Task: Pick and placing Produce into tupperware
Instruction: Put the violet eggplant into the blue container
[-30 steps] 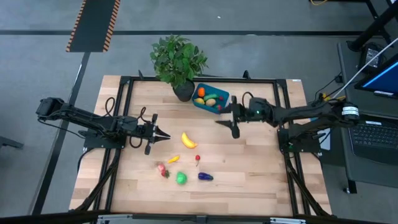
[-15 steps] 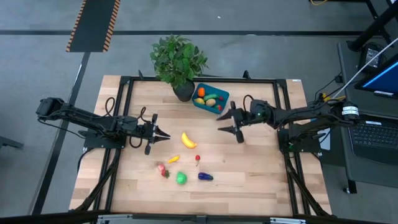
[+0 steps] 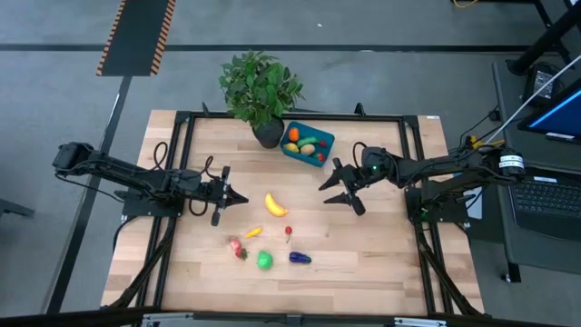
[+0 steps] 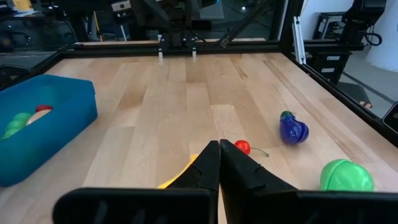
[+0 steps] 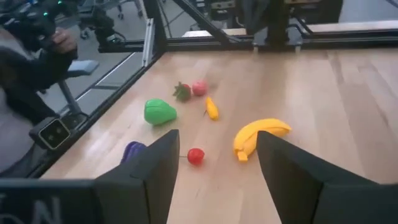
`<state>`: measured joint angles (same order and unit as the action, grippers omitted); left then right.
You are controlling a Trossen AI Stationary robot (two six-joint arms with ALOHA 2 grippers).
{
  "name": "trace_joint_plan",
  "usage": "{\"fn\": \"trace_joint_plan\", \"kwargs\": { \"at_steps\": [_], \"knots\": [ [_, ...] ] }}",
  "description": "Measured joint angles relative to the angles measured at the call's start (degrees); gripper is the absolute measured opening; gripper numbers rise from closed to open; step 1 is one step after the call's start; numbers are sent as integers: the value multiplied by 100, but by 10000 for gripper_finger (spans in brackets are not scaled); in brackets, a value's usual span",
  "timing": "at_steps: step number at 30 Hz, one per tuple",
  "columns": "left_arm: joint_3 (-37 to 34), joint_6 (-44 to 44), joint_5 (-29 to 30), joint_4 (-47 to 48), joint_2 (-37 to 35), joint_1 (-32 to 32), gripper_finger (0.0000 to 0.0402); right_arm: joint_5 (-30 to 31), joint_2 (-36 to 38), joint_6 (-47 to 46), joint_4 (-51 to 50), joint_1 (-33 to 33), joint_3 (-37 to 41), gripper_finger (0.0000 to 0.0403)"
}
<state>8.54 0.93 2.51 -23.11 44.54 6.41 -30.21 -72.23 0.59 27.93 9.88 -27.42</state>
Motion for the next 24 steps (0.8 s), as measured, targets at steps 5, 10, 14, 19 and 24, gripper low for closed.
{"fn": "trace_joint_plan", "kwargs": {
  "at_steps": [5,10,14,19,24],
  "knots": [
    [0,2,-1,43,-1,1,8,-118,0,-169,-8,-1,0,216],
    [0,2,-1,46,1,1,21,-82,-2,-636,-318,-85,-150,216],
    [0,11,-1,48,1,1,30,488,-4,-396,-1238,-449,-650,216],
    [0,47,-1,54,1,1,41,1253,-4,119,-2742,-1006,-1363,216],
    [0,48,-1,57,1,1,50,1590,-4,-223,-3457,-1444,-1778,216]
  ]
}}
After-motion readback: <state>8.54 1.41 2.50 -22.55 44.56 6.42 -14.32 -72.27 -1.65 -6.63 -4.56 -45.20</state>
